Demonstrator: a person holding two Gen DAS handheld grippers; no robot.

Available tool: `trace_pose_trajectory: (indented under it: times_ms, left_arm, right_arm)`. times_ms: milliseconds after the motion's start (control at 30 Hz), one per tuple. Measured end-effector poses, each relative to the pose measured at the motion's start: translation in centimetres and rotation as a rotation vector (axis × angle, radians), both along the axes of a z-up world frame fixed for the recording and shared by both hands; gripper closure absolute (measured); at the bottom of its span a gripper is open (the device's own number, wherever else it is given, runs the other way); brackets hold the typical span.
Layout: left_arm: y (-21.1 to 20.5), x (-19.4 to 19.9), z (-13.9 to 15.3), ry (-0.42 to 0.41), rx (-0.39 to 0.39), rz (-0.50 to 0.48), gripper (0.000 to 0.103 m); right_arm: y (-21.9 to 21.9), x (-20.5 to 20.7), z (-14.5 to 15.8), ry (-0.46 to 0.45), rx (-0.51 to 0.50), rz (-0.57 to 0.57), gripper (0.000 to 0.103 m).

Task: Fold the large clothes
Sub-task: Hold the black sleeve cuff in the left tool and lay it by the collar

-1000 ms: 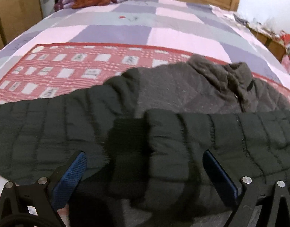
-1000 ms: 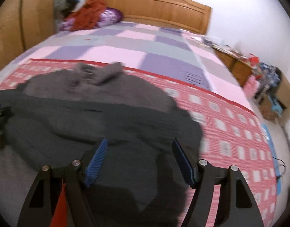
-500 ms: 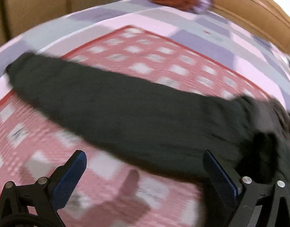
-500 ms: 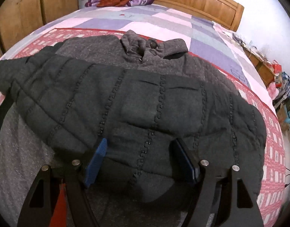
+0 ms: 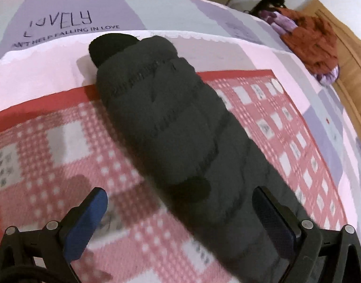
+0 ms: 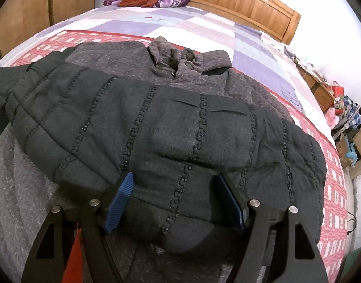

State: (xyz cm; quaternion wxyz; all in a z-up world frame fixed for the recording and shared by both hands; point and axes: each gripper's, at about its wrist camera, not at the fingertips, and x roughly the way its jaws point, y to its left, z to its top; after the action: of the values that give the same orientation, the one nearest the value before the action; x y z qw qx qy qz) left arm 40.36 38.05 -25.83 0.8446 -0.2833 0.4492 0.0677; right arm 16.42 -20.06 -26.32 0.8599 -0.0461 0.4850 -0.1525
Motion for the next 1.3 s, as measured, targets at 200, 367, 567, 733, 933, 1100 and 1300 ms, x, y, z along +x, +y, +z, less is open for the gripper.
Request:
trace_pose_trajectory:
  times_ms: [200, 367, 567, 733, 933, 1100, 1300]
  left_arm:
    - [-0.3, 4.0, -1.6, 0.054, 0.050, -0.033, 0.002]
    - [0.2, 6.7, -3.0, 0.081, 0.055, -0.013, 0.020]
    - [-0.7, 7.2, -1.3, -0.018, 0.026, -0.118, 0.096]
    - [-2.3, 5.8, 2.9, -0.144, 0.056, -0.159, 0.097]
    - [-8.0, 3.9, 9.3, -0.296, 0.097, -0.325, 0.097]
    - [-16.2, 1.3, 14.4, -0.413, 0.109, -0.496, 0.097]
    - [-27.9, -3.0, 17.3, -0.476, 0.073, -0.694, 0.097]
  right_arm:
    - [0.2, 0.0, 0.0, 0.001, -0.015, -0.020, 0.028]
    - [0.2, 0.0, -0.1, 0.002, -0.022, -0.021, 0.028]
    - [0.3, 0.0, -0.1, -0.004, -0.025, -0.026, 0.028]
    - [0.4, 0.1, -0.1, -0.003, -0.040, -0.030, 0.028]
    - [0.5, 0.4, 0.0, 0.012, -0.058, -0.015, 0.028]
    - [0.6, 0.4, 0.2, 0.021, -0.064, -0.004, 0.028]
    - [0.8, 0.1, 1.4, 0.008, -0.076, 0.016, 0.028]
